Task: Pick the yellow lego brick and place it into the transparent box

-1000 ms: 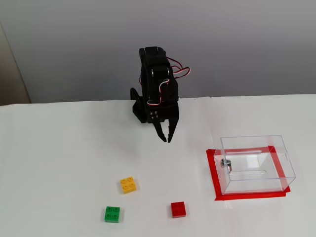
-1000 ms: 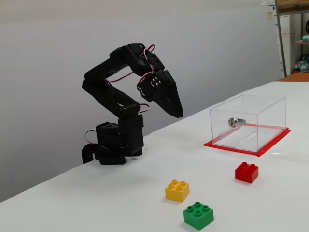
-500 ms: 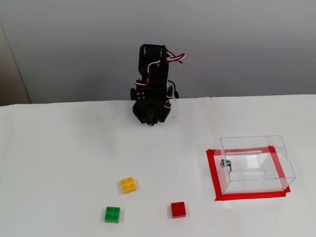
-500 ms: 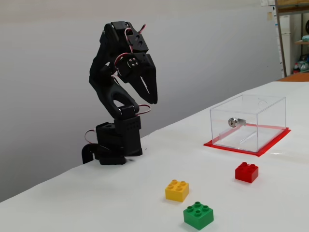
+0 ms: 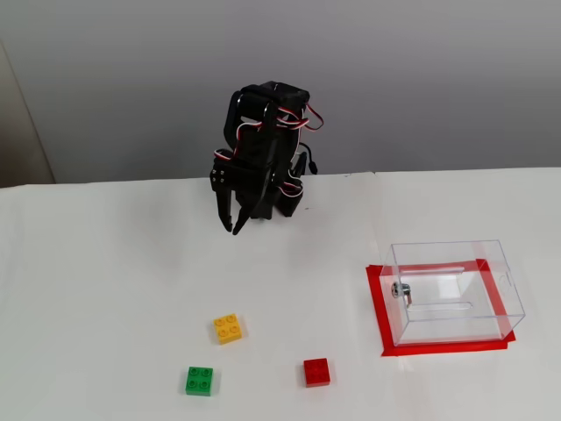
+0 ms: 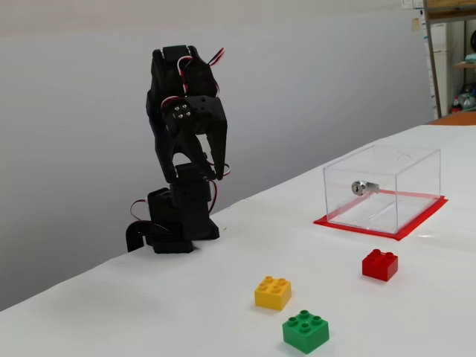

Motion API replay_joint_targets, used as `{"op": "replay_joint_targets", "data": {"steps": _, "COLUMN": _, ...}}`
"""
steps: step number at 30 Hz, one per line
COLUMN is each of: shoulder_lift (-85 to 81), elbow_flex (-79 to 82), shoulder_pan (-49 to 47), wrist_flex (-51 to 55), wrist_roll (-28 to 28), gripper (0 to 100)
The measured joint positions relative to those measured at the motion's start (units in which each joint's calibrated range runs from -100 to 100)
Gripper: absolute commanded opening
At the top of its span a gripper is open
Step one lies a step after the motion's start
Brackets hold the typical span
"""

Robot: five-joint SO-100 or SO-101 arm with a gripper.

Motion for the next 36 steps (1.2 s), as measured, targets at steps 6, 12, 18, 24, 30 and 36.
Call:
{"op": "replay_joint_targets", "data": {"steps": 6, "shoulder_lift": 0.1, "elbow_flex": 4.0, "shoulder_pan": 3.0, "wrist_flex": -6.2, "wrist_roll": -1.9, "gripper": 6}}
{"op": "replay_joint_targets", "data": {"steps": 12, "shoulder_lift": 0.1, "elbow_flex": 6.0, "shoulder_pan": 1.8, "wrist_flex": -9.0, "wrist_roll": -3.9, "gripper": 10}}
{"op": "replay_joint_targets", "data": {"steps": 18, "shoulder_lift": 0.1, "elbow_flex": 13.0, "shoulder_pan": 1.7, "wrist_flex": -13.4, "wrist_roll": -4.3, "gripper": 18}}
{"op": "replay_joint_targets", "data": {"steps": 24, "shoulder_lift": 0.1, "elbow_flex": 15.0, "shoulder_pan": 1.7, "wrist_flex": -15.6, "wrist_roll": -6.5, "gripper": 24}}
{"op": "replay_joint_targets", "data": {"steps": 30, "shoulder_lift": 0.1, "elbow_flex": 15.4, "shoulder_pan": 0.3, "wrist_flex": -21.9, "wrist_roll": -7.6, "gripper": 25}}
{"op": "replay_joint_targets", "data": {"steps": 36, "shoulder_lift": 5.2, "elbow_flex": 16.9, "shoulder_pan": -2.2, "wrist_flex": -30.2, "wrist_roll": -7.7, "gripper": 25}}
